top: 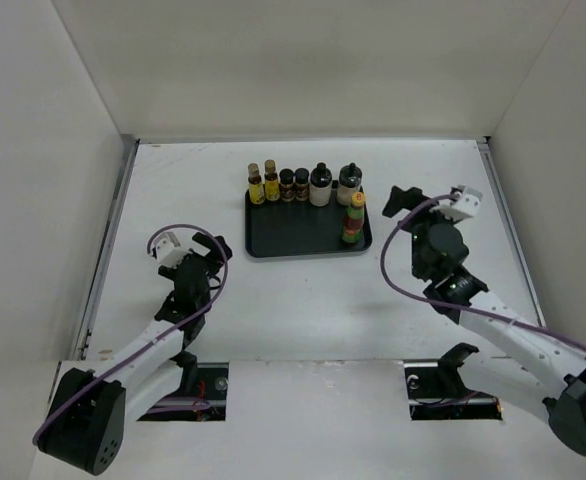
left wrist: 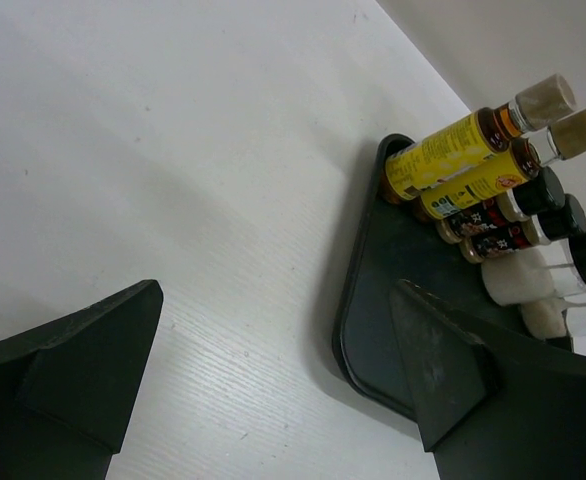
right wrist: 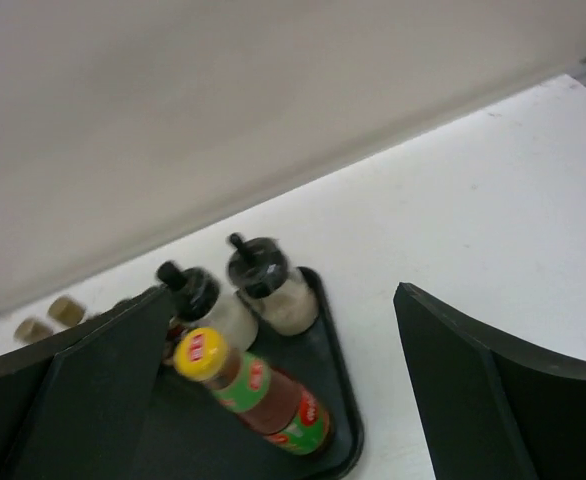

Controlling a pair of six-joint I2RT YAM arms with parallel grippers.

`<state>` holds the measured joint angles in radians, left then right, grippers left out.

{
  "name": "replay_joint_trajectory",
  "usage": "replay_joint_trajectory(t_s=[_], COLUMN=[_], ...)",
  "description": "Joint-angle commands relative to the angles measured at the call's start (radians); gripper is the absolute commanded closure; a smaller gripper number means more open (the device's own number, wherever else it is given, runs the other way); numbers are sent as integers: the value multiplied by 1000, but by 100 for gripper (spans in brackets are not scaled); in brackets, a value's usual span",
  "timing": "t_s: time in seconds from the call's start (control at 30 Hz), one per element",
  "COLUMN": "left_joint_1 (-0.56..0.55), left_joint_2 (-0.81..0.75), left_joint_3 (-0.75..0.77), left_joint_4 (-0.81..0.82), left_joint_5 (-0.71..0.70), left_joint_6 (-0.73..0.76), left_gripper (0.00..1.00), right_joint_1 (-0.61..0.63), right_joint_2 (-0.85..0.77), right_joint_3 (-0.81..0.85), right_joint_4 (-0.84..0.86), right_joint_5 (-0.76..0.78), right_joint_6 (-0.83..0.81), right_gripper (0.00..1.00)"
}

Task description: Organize the condiment bottles

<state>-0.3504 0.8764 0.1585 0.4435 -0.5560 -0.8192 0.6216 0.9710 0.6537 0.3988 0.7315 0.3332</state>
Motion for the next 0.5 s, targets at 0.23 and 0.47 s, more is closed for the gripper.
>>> replay_joint_trajectory(t_s=[0.23, 0.47], left_joint_1=[-32, -17], left_joint_2=[15, 59], left_joint_3=[58, 56], left_joint_4=[-8, 24], left_joint_5=[-64, -74], left_joint_6=[2, -3], left_gripper=[0, 0], right_joint_1=[-188, -247], right_joint_2=[11, 119], right_joint_3=[-308, -330], right_joint_4=[41, 173], right_joint_5=[39, -70], right_joint_6=[426, 440], right_gripper=[0, 0])
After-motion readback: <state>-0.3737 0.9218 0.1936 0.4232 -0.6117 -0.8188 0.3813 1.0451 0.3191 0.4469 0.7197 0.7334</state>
